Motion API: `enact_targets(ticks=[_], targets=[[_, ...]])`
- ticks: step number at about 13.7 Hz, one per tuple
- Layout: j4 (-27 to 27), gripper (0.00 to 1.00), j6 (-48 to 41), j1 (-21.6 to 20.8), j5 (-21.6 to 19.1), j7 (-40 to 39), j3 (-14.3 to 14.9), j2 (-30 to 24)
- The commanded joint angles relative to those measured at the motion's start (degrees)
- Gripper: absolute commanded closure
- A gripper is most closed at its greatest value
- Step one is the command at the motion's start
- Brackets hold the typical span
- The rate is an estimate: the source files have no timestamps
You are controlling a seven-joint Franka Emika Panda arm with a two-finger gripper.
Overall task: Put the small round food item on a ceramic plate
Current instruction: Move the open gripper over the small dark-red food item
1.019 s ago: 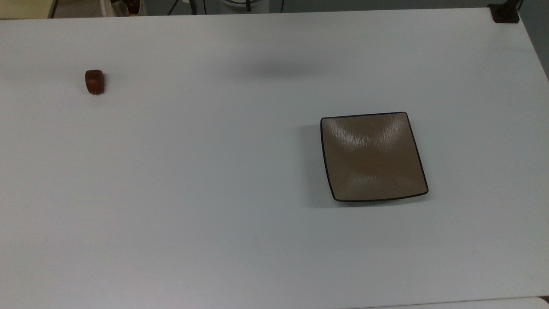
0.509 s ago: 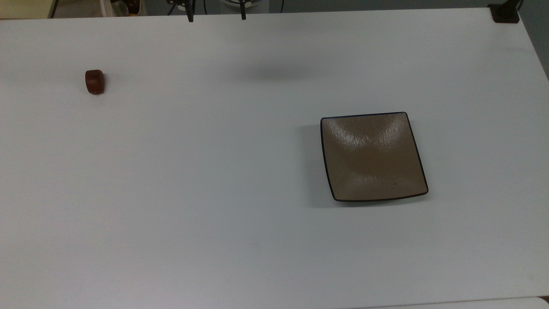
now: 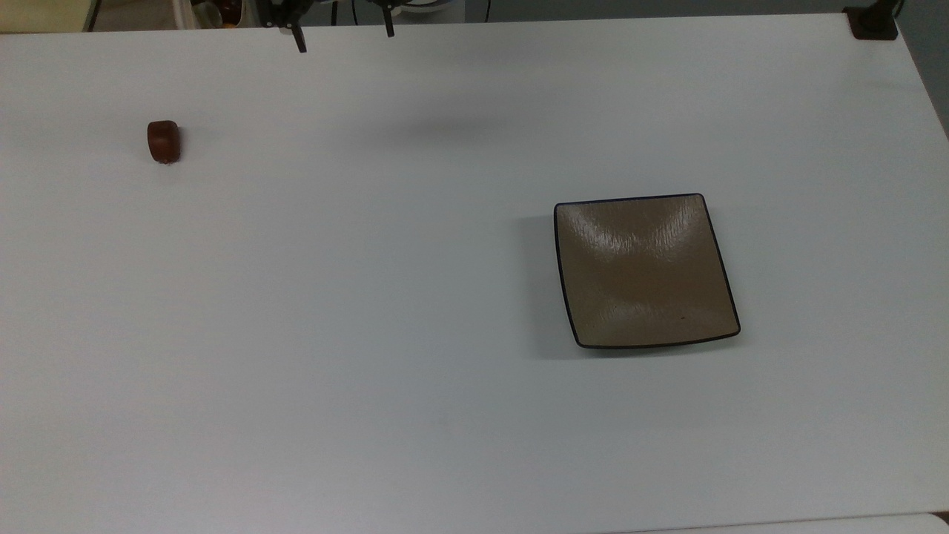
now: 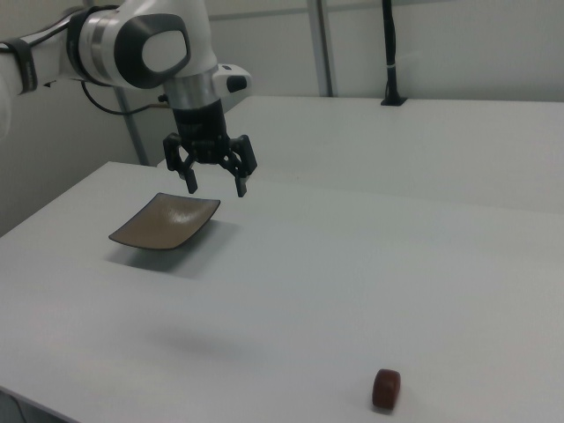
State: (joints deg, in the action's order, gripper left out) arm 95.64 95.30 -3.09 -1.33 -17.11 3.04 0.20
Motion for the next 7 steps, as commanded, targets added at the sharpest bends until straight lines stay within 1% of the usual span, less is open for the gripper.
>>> enact_targets(ticks=[1, 5, 7], targets=[[1.3, 0.0, 4.09, 3.51, 0.45, -2.4, -0.23, -0.2], [3.32, 0.0, 7.96, 9.41, 0.45, -2.4, 0.13, -0.11], [5.24, 0.0, 9.81, 10.82, 0.45, -2.4, 0.39, -0.02]])
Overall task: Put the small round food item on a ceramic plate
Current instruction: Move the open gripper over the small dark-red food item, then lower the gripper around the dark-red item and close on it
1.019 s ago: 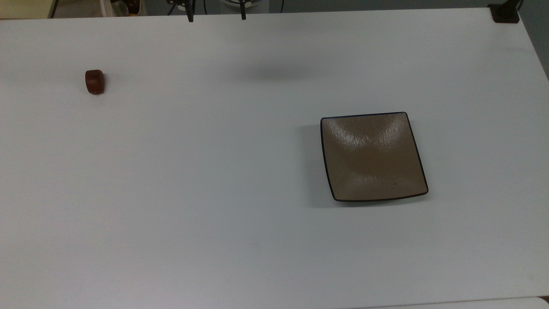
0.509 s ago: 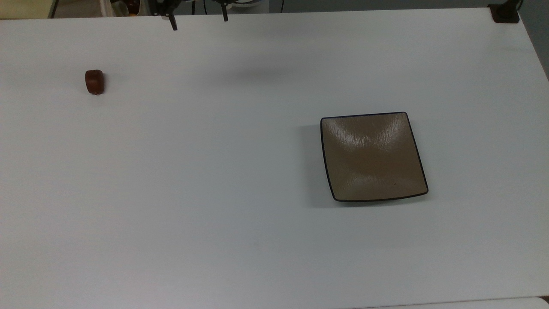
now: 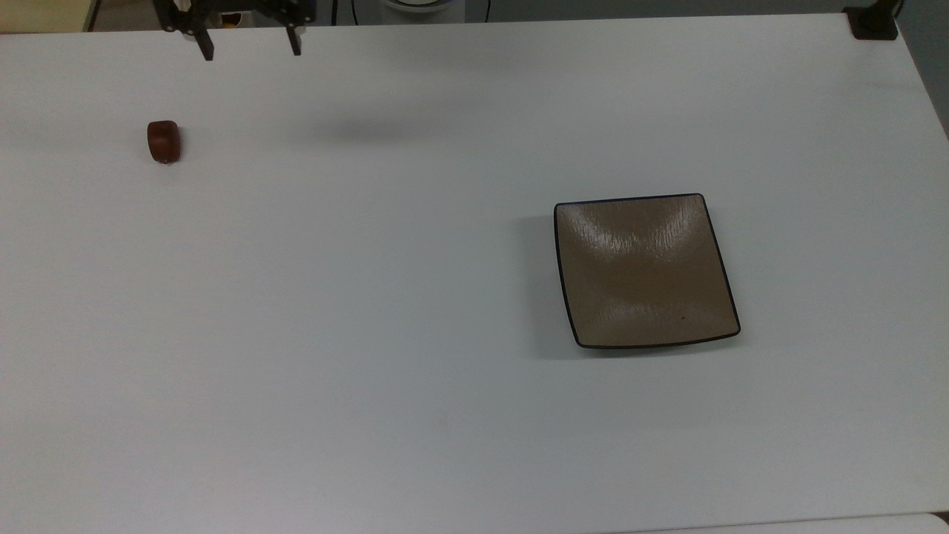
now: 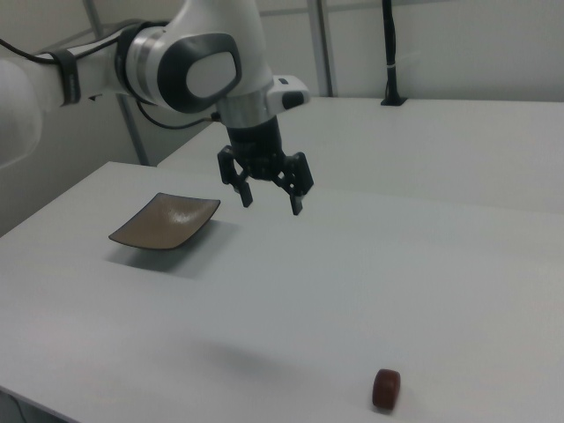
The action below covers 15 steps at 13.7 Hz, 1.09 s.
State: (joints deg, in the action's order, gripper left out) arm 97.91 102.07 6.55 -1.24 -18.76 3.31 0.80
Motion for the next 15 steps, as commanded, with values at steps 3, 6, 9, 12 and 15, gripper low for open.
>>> enact_targets(ticks=[3, 6, 9, 12, 15], targets=[[5.44, 0.0, 8.31, 3.12, 0.44, -4.16, 1.6, 1.65], [6.41, 0.0, 10.6, 4.95, 1.05, -9.79, 4.25, 5.51], [10.71, 0.0, 15.07, 6.55, 7.11, -12.97, 5.12, 7.72], [11.25, 0.0, 16.58, 6.9, 10.8, -12.97, 5.92, 11.66], [13.08, 0.0, 21.21, 8.39, 12.13, -12.97, 6.01, 13.52]])
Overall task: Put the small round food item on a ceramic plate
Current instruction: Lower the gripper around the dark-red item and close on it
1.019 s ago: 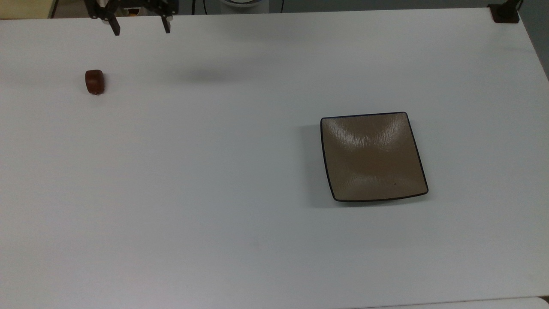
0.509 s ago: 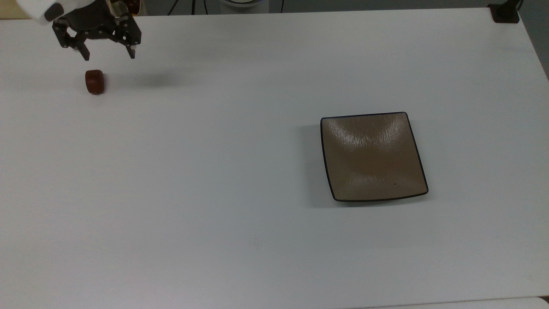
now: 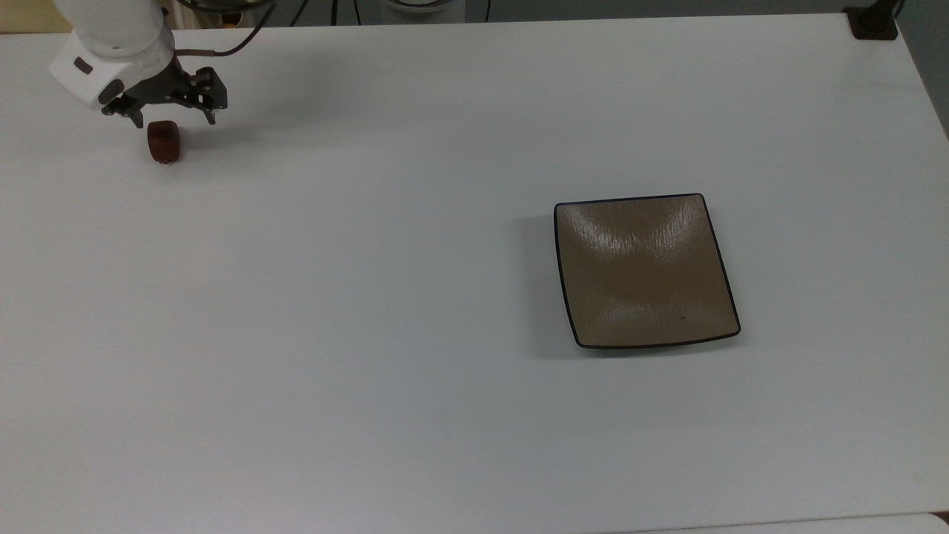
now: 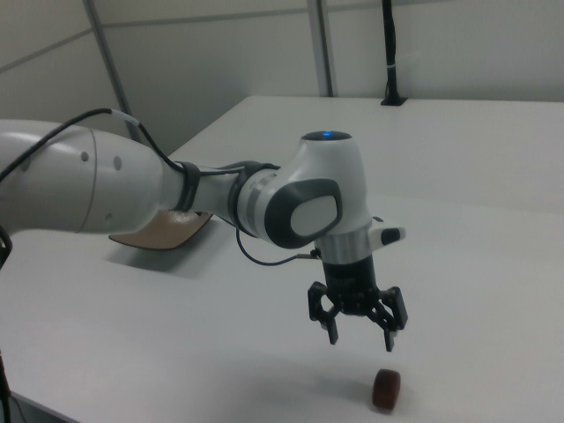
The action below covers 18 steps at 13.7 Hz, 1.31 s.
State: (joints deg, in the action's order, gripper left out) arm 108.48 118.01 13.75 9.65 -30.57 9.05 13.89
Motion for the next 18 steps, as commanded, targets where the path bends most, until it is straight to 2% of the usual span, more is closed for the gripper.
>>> enact_targets(ticks=[1, 3, 9, 11, 15, 18], targets=[[3.14, 0.0, 6.52, 1.27, 1.42, -1.16, 0.44, 0.61], [4.11, 0.0, 9.16, 1.36, 3.18, -1.16, 1.23, 1.31], [6.13, 0.0, 12.77, 2.15, 4.59, -1.16, 1.5, 2.8], [6.13, 0.05, 12.86, 2.15, 4.5, -1.16, 1.5, 3.33], [6.13, 0.33, 12.77, 2.15, 4.5, -1.08, 1.5, 3.51], [6.04, 0.7, 11.81, 2.15, 4.5, -1.08, 1.5, 3.42]])
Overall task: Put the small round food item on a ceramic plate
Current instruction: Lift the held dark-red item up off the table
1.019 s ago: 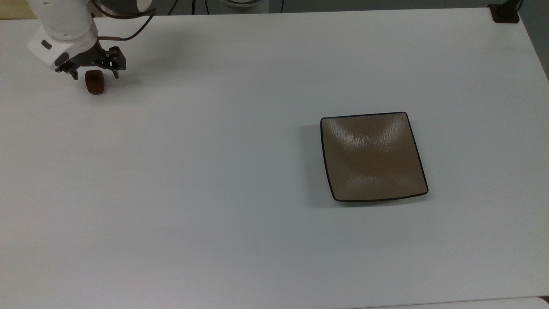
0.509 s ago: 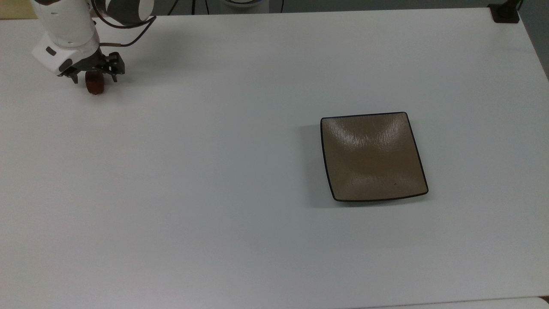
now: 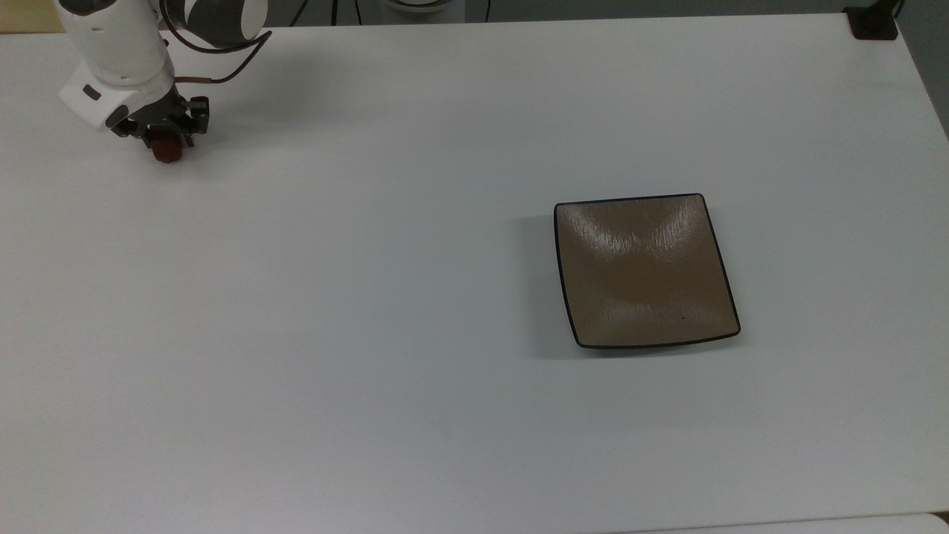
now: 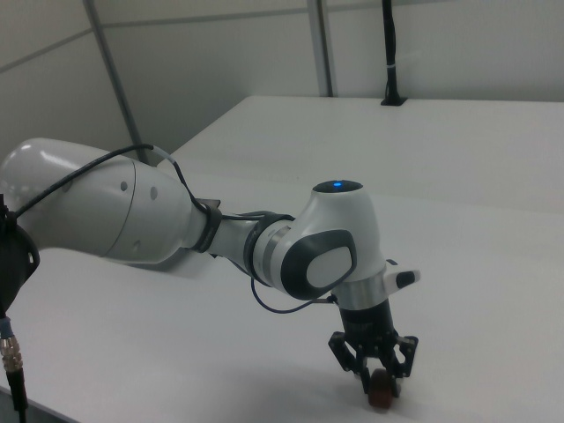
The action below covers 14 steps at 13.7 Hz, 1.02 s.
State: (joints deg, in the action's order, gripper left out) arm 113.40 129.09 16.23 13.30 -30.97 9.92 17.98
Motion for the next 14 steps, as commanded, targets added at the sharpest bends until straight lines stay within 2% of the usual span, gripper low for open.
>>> enact_targets(ticks=[1, 2, 6, 10, 13, 14], targets=[[1.12, 0.81, 0.64, -0.32, 0.85, -0.67, 0.62, -0.93], [1.04, 0.88, 0.64, -0.32, 0.77, -0.67, 0.62, -1.1], [0.42, 0.89, -2.07, -1.28, 0.77, 0.03, 0.54, -2.51], [-1.16, 0.88, -8.66, -4.35, 0.24, 0.12, 0.19, -7.6], [-5.71, 0.87, -18.22, -8.13, -0.81, 0.12, -0.51, -13.48], [-8.78, 0.87, -21.91, -8.4, -3.43, 0.12, -2.08, -14.54]])
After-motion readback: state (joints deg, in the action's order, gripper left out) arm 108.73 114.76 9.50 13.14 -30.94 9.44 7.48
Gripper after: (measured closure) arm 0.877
